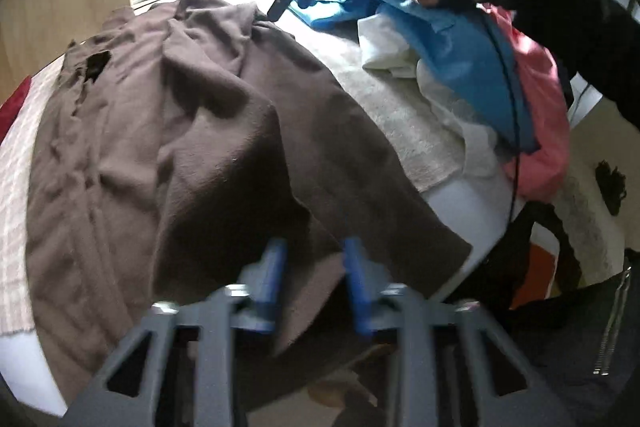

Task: Fold clothes

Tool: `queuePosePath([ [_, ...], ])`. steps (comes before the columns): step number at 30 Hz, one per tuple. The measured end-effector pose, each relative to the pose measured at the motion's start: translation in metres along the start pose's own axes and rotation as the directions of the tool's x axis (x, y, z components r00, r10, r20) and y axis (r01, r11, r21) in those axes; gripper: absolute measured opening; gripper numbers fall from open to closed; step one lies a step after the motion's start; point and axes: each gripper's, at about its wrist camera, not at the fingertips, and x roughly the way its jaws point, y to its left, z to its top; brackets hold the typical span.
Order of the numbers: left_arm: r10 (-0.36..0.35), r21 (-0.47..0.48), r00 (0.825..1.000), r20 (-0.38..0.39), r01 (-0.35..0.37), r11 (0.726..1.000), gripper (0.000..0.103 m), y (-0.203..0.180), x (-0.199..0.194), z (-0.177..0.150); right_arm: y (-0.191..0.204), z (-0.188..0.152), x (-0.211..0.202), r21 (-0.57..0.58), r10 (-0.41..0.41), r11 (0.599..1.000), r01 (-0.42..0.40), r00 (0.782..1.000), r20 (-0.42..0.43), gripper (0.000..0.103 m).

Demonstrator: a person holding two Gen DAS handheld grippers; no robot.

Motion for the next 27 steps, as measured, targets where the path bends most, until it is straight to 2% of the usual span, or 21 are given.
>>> queuePosePath([
  [2, -0.071, -0.108, 0.997, 0.036, 0.074, 0.991, 0.003, 0.016, -0.013, 0.001, -0.004, 0.002, 0.0, 0.003, -0.007, 1.0, 0.007, 1.0, 0.001, 0.053],
  [4, -0.139, -0.241, 0.984, 0.114, 0.163, 0.957, 0.003, 0.038, -0.037, 0.001, -0.007, 0.004, 0.0, 0.0, -0.017, 1.0, 0.017, 1.0, 0.001, 0.053],
  [6, -0.164, -0.394, 0.954, 0.25, 0.256, 0.883, 0.003, 0.07, -0.077, -0.009, -0.003, 0.007, -0.004, -0.028, -0.025, 0.999, 0.025, 1.0, 0.017, 0.053],
  [8, -0.118, -0.518, 0.933, 0.34, 0.291, 0.805, 0.003, 0.101, -0.106, -0.028, 0.007, 0.01, -0.009, -0.077, -0.028, 0.997, 0.031, 0.998, 0.049, 0.053],
  [10, -0.024, -0.609, 0.935, 0.354, 0.25, 0.753, 0.003, 0.126, -0.121, -0.049, 0.021, 0.014, -0.012, -0.15, -0.034, 0.988, 0.046, 0.996, 0.08, 0.053],
  [11, 0.031, -0.648, 0.943, 0.332, 0.204, 0.733, 0.003, 0.136, -0.124, -0.059, 0.028, 0.016, -0.011, -0.182, -0.043, 0.981, 0.058, 0.995, 0.086, 0.053],
  [13, 0.081, -0.735, 0.958, 0.274, 0.154, 0.661, 0.004, 0.157, -0.123, -0.077, 0.037, 0.019, -0.005, -0.226, -0.072, 0.97, 0.088, 0.994, 0.079, 0.053],
  [14, 0.102, -0.754, 0.963, 0.251, 0.128, 0.645, 0.004, 0.162, -0.123, -0.083, 0.038, 0.019, -0.001, -0.243, -0.088, 0.965, 0.103, 0.994, 0.072, 0.053],
  [16, 0.142, -0.729, 0.963, 0.227, 0.072, 0.68, 0.006, 0.154, -0.129, -0.081, 0.035, 0.016, 0.005, -0.261, -0.125, 0.955, 0.139, 0.99, 0.07, 0.053],
  [17, 0.162, -0.716, 0.963, 0.216, 0.044, 0.697, 0.014, 0.151, -0.131, -0.081, 0.031, 0.014, 0.005, -0.265, -0.135, 0.953, 0.149, 0.988, 0.069, 0.053],
  [18, 0.177, -0.689, 0.963, 0.204, 0.012, 0.725, 0.018, 0.143, -0.132, -0.077, 0.028, 0.011, 0.007, -0.264, -0.134, 0.953, 0.147, 0.989, 0.065, 0.053],
  [19, 0.187, -0.639, 0.964, 0.19, -0.023, 0.769, 0.023, 0.13, -0.132, -0.069, 0.027, 0.01, 0.01, -0.255, -0.131, 0.957, 0.141, 0.99, 0.058, 0.053],
  [20, 0.199, -0.591, 0.964, 0.176, -0.058, 0.804, 0.024, 0.118, -0.132, -0.062, 0.025, 0.011, 0.011, -0.241, -0.138, 0.959, 0.147, 0.989, 0.053, 0.053],
  [22, 0.225, -0.512, 0.963, 0.151, -0.119, 0.851, 0.024, 0.102, -0.134, -0.054, 0.019, 0.007, 0.006, -0.188, -0.132, 0.972, 0.142, 0.989, 0.067, 0.053],
  [24, 0.219, -0.494, 0.966, 0.137, -0.125, 0.861, 0.025, 0.095, -0.135, -0.052, 0.008, 0.004, -0.007, -0.109, -0.095, 0.988, 0.105, 0.991, 0.091, 0.053],
  [26, 0.173, -0.529, 0.978, 0.117, -0.086, 0.844, 0.03, 0.096, -0.132, -0.056, 0.0, -0.004, -0.026, -0.02, 0.035, 0.999, -0.033, 0.993, 0.115, 0.053],
  [27, 0.139, -0.542, 0.985, 0.105, -0.061, 0.838, 0.031, 0.097, -0.126, -0.057, -0.003, -0.008, -0.033, 0.017, 0.101, 0.994, -0.104, 0.987, 0.126, 0.053],
])
